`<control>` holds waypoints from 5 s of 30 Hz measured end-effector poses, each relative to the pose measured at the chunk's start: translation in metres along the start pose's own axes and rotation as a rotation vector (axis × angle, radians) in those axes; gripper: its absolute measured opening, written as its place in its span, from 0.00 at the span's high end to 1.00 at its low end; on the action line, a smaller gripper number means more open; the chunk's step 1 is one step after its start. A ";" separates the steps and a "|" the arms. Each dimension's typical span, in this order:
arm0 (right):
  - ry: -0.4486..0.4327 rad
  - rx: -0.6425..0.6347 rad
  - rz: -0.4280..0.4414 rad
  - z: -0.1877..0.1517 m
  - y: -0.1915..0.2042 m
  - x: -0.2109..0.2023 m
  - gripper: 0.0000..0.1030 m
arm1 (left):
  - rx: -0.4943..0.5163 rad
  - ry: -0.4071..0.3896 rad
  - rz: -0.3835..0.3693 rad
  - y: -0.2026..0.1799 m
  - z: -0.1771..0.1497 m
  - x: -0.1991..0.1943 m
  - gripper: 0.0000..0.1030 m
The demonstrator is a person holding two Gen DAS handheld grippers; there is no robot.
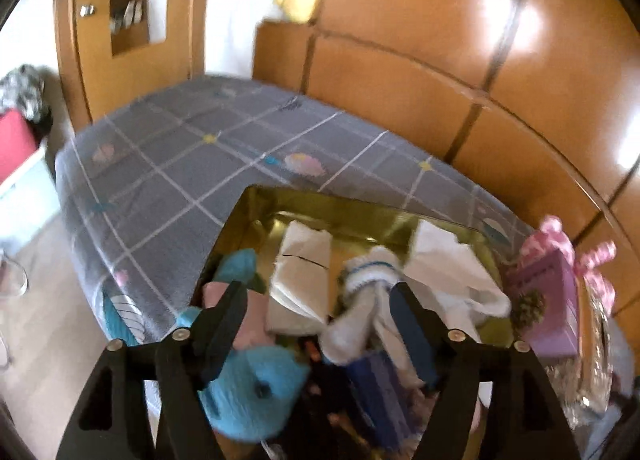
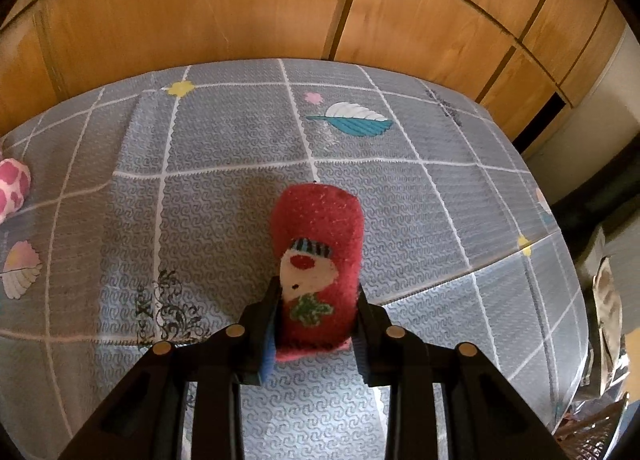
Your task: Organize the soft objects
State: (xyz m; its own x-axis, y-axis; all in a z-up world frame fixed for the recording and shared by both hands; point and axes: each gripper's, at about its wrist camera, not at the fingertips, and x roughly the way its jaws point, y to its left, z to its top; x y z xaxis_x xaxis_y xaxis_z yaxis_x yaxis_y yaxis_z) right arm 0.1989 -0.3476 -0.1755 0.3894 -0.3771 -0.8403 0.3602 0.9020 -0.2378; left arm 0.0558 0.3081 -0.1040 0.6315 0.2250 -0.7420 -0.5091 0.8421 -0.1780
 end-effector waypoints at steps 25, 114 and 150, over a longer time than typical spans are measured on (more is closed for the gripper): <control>-0.057 0.006 0.243 0.052 0.077 -0.062 0.74 | 0.251 -0.081 -0.112 -0.083 -0.066 -0.080 0.20; -0.452 -0.416 0.645 -0.178 0.228 -0.260 0.57 | 0.218 -0.162 0.002 -0.079 -0.116 -0.115 0.00; -0.469 -0.432 0.638 -0.185 0.229 -0.267 0.57 | 0.217 -0.146 0.000 -0.079 -0.118 -0.114 0.00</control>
State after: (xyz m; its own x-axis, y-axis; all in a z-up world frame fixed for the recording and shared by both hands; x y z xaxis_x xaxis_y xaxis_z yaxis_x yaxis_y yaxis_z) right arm 0.0209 -0.0013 -0.0961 0.7464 0.2604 -0.6124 -0.3557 0.9339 -0.0364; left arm -0.0443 0.1583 -0.0817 0.7172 0.2804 -0.6380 -0.3817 0.9240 -0.0230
